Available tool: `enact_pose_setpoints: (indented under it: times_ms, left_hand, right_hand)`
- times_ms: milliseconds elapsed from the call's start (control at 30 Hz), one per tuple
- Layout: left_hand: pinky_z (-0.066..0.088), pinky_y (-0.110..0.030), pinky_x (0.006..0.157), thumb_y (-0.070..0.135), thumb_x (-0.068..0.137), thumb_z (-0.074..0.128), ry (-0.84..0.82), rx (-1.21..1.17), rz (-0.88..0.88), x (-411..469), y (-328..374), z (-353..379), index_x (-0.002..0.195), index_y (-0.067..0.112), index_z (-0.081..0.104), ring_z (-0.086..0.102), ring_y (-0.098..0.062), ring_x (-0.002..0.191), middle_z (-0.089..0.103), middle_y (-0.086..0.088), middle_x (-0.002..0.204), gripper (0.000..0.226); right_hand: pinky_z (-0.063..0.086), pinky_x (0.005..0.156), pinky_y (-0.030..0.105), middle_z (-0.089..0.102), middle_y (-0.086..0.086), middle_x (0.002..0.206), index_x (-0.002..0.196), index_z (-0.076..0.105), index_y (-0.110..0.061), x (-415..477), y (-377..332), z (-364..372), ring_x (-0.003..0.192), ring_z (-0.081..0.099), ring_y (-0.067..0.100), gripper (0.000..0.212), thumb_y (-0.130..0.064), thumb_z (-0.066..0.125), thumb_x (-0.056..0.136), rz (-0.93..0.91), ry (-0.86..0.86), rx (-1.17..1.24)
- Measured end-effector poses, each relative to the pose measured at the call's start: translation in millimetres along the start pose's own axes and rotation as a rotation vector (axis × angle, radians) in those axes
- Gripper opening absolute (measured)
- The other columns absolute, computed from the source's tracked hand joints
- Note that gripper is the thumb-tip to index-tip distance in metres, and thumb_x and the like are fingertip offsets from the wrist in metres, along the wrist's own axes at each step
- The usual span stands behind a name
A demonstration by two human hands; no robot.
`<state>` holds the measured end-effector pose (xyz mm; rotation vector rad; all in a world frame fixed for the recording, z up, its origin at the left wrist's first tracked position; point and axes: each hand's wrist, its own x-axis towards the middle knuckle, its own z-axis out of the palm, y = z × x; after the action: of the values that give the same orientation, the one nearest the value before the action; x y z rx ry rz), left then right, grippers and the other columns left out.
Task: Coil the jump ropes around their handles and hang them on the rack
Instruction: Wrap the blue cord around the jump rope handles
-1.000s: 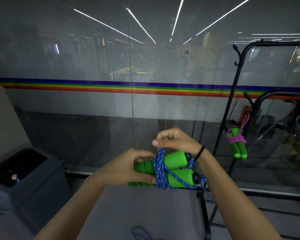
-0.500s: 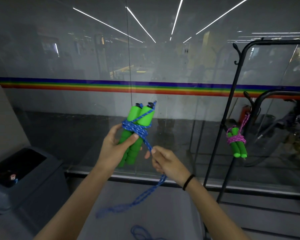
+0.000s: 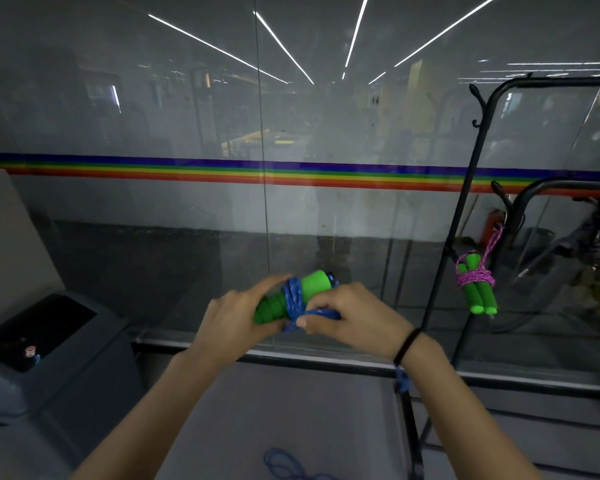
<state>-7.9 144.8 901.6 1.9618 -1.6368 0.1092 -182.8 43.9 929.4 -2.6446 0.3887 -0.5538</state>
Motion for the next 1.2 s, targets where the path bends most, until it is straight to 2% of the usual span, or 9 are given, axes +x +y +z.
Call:
enact_pose_setpoints:
  times_ms: [133, 267, 400, 533, 600, 667, 767, 933, 1200]
  left_hand:
    - [0.044, -0.026, 0.070, 0.049, 0.073, 0.069, -0.149, -0.005, 0.117, -2.9, 10.0, -3.1, 0.126, 0.052, 0.036, 0.065, -0.014, 0.085, 0.069, 0.009, 0.090, 0.063]
    - [0.042, -0.024, 0.059, 0.044, 0.069, 0.074, -0.249, -0.104, 0.202, -0.8, 15.7, -5.4, 0.119, 0.042, 0.048, 0.054, -0.005, 0.059, 0.062, 0.010, 0.064, 0.057]
    - [0.045, -0.024, 0.056, 0.029, 0.064, 0.081, -0.331, -0.375, 0.099, -4.1, 16.9, -4.8, 0.108, 0.042, 0.050, 0.053, -0.007, 0.054, 0.071, -0.002, 0.071, 0.055]
    - [0.047, -0.022, 0.052, 0.004, 0.065, 0.082, -0.372, -0.713, -0.001, -8.9, 23.0, -7.4, 0.102, 0.028, 0.050, 0.058, -0.006, 0.058, 0.072, -0.012, 0.074, 0.054]
    - [0.048, -0.019, 0.048, -0.005, 0.069, 0.076, -0.326, -0.839, -0.049, -7.9, 25.5, -6.8, 0.106, 0.017, 0.049, 0.060, -0.005, 0.053, 0.070, -0.006, 0.066, 0.051]
    - [0.048, -0.018, 0.046, -0.009, 0.072, 0.071, -0.239, -0.910, -0.118, -5.3, 26.1, -5.5, 0.108, 0.012, 0.047, 0.059, -0.004, 0.049, 0.068, -0.001, 0.058, 0.048]
    - [0.052, -0.023, 0.050, -0.008, 0.075, 0.067, -0.134, -0.994, -0.201, 0.1, 22.8, -0.9, 0.113, 0.008, 0.048, 0.066, -0.012, 0.055, 0.071, -0.004, 0.065, 0.045]
    - [0.059, -0.035, 0.060, -0.002, 0.081, 0.063, -0.047, -1.090, -0.333, 4.5, 14.0, 4.1, 0.119, 0.009, 0.044, 0.071, -0.031, 0.069, 0.073, -0.015, 0.081, 0.044]
    - [0.053, -0.024, 0.050, -0.004, 0.079, 0.066, -0.034, -0.947, -0.403, 4.2, 4.9, 8.0, 0.121, 0.014, 0.042, 0.065, -0.010, 0.057, 0.067, -0.008, 0.078, 0.052]
  right_hand:
    - [0.046, 0.062, 0.034, 0.067, -0.001, 0.067, 0.074, 0.070, -0.018, 6.2, 4.0, -23.7, 0.062, 0.059, 0.011, 0.025, -0.043, 0.067, 0.078, 0.038, -0.036, 0.040]
    - [0.047, 0.065, 0.026, 0.070, 0.001, 0.073, 0.075, 0.071, -0.014, 11.5, 15.4, -27.5, 0.067, 0.061, 0.009, 0.020, -0.034, 0.074, 0.072, 0.041, -0.043, 0.269]
    - [0.047, 0.068, 0.020, 0.067, -0.002, 0.072, 0.076, 0.069, -0.015, 12.0, 29.9, -17.1, 0.070, 0.060, 0.011, 0.010, -0.025, 0.069, 0.074, 0.087, -0.022, 0.601]
    - [0.049, 0.059, 0.015, 0.068, -0.010, 0.064, 0.075, 0.069, -0.017, 6.4, 42.9, -5.8, 0.061, 0.061, 0.001, 0.012, -0.008, 0.063, 0.080, 0.178, -0.081, 0.846]
    - [0.048, 0.052, 0.015, 0.064, -0.009, 0.050, 0.051, 0.069, -0.020, 2.9, 46.4, 6.0, 0.053, 0.058, 0.002, 0.026, -0.005, 0.065, 0.072, 0.312, -0.027, 0.988]
    - [0.034, 0.040, 0.014, 0.048, -0.009, 0.035, 0.041, 0.056, -0.018, 1.3, 47.5, 21.3, 0.039, 0.042, 0.001, 0.040, -0.003, 0.059, 0.078, 0.412, 0.081, 1.051]
    - [0.021, 0.037, 0.013, 0.035, -0.012, 0.039, 0.059, 0.042, -0.013, 0.9, 43.2, 36.2, 0.034, 0.026, 0.001, 0.037, -0.005, 0.040, 0.096, 0.397, 0.023, 0.995]
    - [0.029, 0.040, 0.015, 0.039, -0.009, 0.039, 0.073, 0.055, -0.012, -9.3, 39.5, 40.2, 0.035, 0.032, 0.004, 0.033, -0.023, 0.038, 0.098, 0.354, -0.057, 0.765]
    - [0.035, 0.049, 0.013, 0.048, -0.010, 0.040, 0.081, 0.062, -0.013, -29.2, 16.0, 8.5, 0.038, 0.044, 0.002, 0.026, -0.027, 0.045, 0.095, 0.312, -0.124, 0.273]
